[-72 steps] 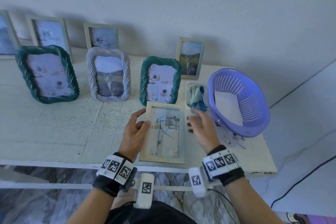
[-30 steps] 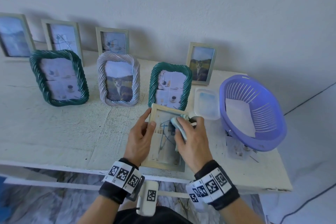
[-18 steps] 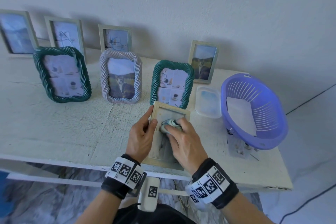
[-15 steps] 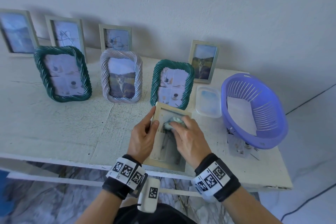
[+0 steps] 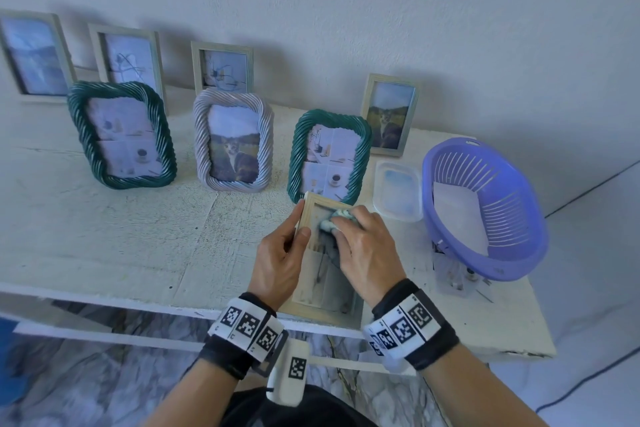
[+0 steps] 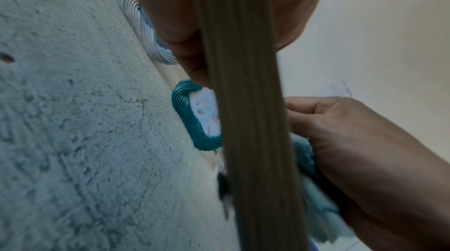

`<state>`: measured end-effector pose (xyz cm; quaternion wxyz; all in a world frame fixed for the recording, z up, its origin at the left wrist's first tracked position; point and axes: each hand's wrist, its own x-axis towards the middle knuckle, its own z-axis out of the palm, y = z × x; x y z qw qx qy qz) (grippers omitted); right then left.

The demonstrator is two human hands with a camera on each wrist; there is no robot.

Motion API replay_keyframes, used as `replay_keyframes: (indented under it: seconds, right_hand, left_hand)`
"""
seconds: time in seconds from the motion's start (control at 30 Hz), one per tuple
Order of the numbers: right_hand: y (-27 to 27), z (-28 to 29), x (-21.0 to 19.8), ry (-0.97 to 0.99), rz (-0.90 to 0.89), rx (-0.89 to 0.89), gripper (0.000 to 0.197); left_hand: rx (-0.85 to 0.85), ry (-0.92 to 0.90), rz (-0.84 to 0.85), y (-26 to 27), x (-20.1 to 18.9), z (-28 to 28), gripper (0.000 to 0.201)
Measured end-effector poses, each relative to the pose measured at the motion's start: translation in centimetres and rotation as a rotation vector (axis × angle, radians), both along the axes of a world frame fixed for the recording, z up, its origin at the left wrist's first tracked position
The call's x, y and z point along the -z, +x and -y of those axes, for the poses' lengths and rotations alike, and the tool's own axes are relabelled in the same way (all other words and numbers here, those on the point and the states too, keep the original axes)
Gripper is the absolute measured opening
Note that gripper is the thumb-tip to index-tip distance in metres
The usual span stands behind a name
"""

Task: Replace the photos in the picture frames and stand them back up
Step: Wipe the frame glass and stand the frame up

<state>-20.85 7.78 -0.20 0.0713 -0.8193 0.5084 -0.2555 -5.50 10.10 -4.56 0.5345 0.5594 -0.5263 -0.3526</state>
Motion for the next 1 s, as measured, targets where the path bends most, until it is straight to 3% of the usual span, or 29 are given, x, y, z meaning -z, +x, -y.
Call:
replay_keyframes:
  seconds: [0.07, 0.23, 0.43, 0.6, 0.8, 1.0]
  right_hand:
    - [0.5, -0.6, -0.1, 0.0, 0.02, -0.004, 0.021]
    - [-0.3, -2.2, -0.3, 0.045, -0.056, -0.204, 0.019]
    - [-0.8, 0.2, -0.5, 0.004, -0.037, -0.063, 0.01]
    - [-1.0, -2.4, 0.5, 0.088, -0.063, -0.255, 0.018]
    - [-1.7, 0.5, 0.3, 0.063, -0.057, -0.102, 0.011]
    - [-2.2, -1.4, 0.4, 0.138, -0.093, -0.336, 0.014]
  left_hand:
    - [-0.003, 0.005, 0.005, 0.0, -0.1, 0.1, 0.046]
    - [-0.007, 0.023, -0.019, 0.6, 0.3, 0.1, 0.046]
    - [-0.009, 0.009, -0.008, -0.1, -0.1, -0.3, 0.045]
    - [-0.014, 0.062, -0.035, 0.0, 0.8, -0.5, 0.045]
    - [-0.003, 0.067, -0.033, -0.9, 0.7, -0.6, 0.045]
    - [0.03, 0.091, -0.034, -0.6, 1.0, -1.3, 0.046]
